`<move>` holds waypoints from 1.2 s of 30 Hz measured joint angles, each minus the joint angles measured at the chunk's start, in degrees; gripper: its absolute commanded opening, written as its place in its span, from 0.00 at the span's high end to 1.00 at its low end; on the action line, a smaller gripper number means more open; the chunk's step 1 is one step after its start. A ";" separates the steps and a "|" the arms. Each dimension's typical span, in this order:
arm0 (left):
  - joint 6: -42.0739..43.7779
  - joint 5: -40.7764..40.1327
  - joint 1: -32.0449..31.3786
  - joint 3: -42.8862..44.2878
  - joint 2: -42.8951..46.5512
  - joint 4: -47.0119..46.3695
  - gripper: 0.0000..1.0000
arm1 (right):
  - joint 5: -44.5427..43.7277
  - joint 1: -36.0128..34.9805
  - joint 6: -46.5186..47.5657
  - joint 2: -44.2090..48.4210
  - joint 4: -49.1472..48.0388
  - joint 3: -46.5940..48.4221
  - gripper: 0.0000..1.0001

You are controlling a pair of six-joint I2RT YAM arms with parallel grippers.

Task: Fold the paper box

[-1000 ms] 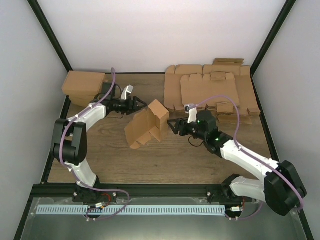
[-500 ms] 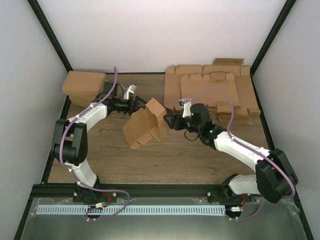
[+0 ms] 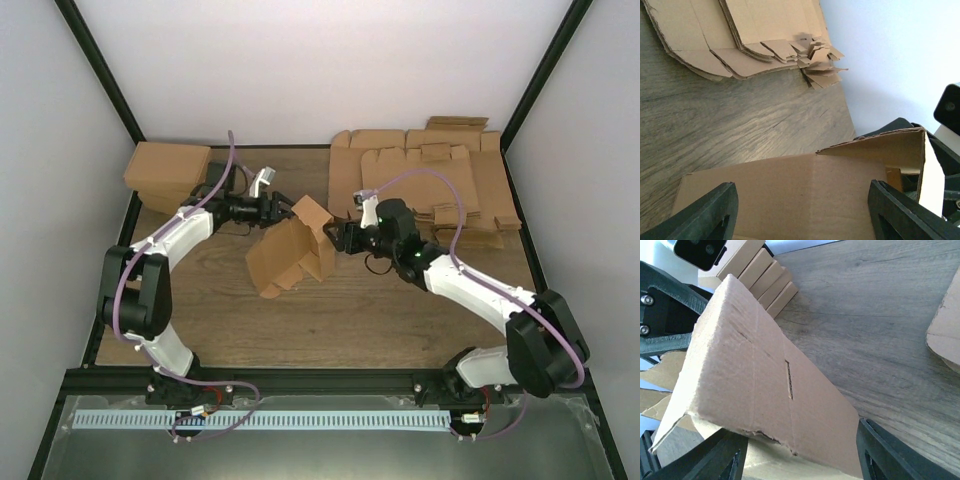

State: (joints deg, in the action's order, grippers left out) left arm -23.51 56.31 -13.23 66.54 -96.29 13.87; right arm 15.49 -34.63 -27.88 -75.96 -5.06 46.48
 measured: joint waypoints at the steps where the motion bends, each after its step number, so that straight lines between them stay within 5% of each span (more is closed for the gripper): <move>1: 0.13 0.15 0.00 0.00 0.07 0.00 0.32 | 0.00 0.00 0.04 -0.42 0.09 0.37 0.43; 8: 1.09 0.59 -0.22 -0.66 0.04 0.70 0.46 | -0.07 0.00 0.39 -2.54 1.53 1.03 0.48; 36: 1.90 -0.13 -2.14 -0.76 -1.16 2.21 0.51 | -0.07 0.00 3.15 -1.22 3.63 1.05 0.47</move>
State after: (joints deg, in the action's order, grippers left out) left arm -21.61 56.18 -15.38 65.78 -97.45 16.08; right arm 15.42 -34.63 -24.73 -77.19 -1.43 47.53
